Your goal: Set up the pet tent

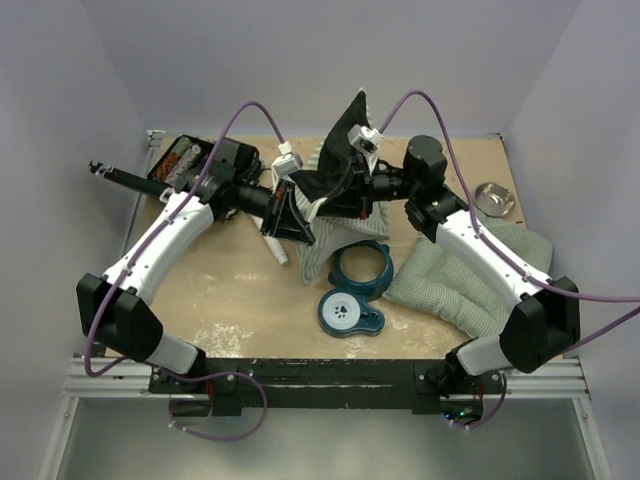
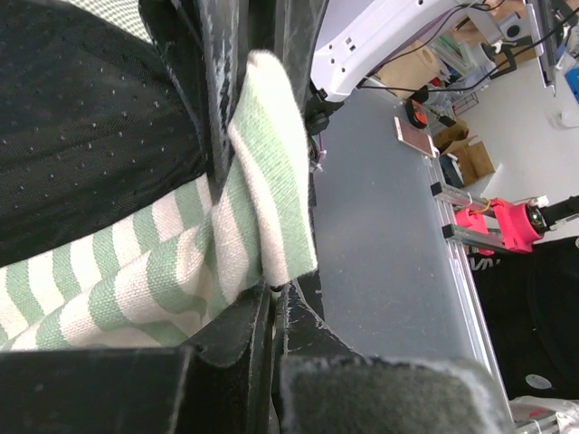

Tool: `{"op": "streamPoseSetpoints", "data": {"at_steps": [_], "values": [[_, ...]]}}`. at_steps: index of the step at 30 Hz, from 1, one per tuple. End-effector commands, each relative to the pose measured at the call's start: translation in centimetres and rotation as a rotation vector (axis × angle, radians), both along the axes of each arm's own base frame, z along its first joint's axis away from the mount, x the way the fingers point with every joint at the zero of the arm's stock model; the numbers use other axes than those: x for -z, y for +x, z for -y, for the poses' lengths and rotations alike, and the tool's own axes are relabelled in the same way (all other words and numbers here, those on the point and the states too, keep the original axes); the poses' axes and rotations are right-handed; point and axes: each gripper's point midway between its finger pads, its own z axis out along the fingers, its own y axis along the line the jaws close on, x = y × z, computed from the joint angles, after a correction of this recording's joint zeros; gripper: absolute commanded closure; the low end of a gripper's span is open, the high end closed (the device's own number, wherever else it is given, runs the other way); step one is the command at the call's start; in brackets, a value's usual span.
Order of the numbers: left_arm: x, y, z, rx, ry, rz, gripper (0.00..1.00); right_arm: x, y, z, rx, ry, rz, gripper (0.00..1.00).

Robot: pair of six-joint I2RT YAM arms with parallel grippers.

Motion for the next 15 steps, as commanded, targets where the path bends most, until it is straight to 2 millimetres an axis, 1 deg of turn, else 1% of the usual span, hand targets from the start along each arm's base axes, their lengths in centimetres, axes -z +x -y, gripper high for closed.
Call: {"op": "streamPoseSetpoints", "data": {"at_steps": [1,7,9,12,15], "values": [[2.9,1.2,-0.5,-0.103,0.158,-0.096,1.0,-3.8,-1.5,0.4,-0.023,0.041,0.231,1.0],[2.7,1.6,-0.2,-0.1,0.156,-0.074,1.0,-2.4,-1.2,-0.5,-0.035,0.002,0.246,1.0],[2.7,1.8,-0.2,-0.103,0.162,-0.064,1.0,-2.2,-1.0,-0.7,-0.037,-0.012,0.266,1.0],[3.5,1.6,-0.4,-0.091,0.188,-0.058,0.99,-2.5,-1.0,-0.7,-0.051,-0.011,0.278,1.0],[4.4,1.1,-1.1,-0.092,0.21,-0.064,0.87,-3.4,-0.6,-0.7,-0.04,-0.002,0.298,1.0]]}}
